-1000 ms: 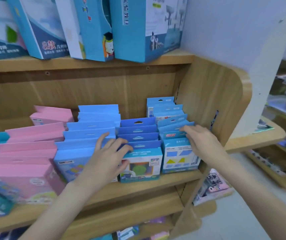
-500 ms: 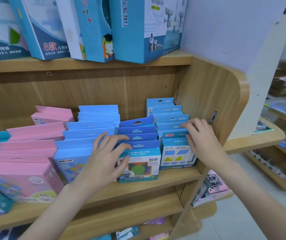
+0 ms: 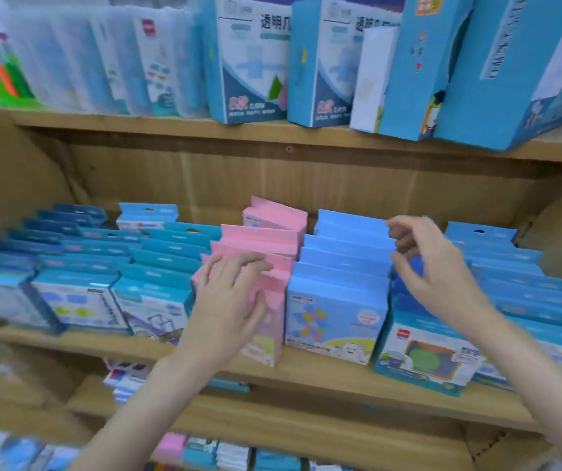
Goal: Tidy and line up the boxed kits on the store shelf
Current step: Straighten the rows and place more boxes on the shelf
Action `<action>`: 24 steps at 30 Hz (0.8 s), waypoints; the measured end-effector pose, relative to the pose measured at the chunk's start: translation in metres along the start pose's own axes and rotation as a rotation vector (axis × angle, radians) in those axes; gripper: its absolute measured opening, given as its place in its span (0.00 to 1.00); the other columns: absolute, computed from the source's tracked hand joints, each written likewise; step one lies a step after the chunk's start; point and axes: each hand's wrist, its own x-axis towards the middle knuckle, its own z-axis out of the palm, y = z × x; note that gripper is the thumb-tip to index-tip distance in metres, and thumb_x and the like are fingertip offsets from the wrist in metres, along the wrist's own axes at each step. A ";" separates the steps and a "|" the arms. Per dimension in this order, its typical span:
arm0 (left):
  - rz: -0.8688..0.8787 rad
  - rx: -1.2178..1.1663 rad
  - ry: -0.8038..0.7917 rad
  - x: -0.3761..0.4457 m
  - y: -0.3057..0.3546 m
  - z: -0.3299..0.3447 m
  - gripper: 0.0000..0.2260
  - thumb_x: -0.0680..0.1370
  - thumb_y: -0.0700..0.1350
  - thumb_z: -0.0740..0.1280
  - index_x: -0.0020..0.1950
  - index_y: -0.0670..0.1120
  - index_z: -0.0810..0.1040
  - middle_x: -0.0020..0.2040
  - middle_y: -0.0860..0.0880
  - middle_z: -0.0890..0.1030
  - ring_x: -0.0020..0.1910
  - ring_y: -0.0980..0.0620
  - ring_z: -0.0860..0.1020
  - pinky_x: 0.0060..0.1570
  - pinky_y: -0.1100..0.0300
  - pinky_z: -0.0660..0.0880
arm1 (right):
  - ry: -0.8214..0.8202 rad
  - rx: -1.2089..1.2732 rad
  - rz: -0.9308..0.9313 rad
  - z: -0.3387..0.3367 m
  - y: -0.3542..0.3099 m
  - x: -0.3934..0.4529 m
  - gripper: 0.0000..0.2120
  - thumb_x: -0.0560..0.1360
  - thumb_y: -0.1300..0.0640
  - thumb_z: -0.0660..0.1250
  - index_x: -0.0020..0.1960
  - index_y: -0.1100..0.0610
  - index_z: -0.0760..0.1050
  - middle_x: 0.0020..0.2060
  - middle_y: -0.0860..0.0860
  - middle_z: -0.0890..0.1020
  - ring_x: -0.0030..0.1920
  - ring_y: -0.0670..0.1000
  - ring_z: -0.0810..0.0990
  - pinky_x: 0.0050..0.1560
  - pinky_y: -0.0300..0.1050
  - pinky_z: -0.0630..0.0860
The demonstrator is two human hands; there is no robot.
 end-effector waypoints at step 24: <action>-0.011 0.159 -0.214 -0.060 -0.304 -0.143 0.15 0.75 0.54 0.57 0.52 0.49 0.79 0.56 0.55 0.79 0.60 0.57 0.71 0.69 0.48 0.51 | -0.577 -0.263 0.190 0.321 -0.174 0.249 0.08 0.76 0.64 0.59 0.46 0.56 0.76 0.44 0.53 0.78 0.51 0.58 0.77 0.48 0.49 0.73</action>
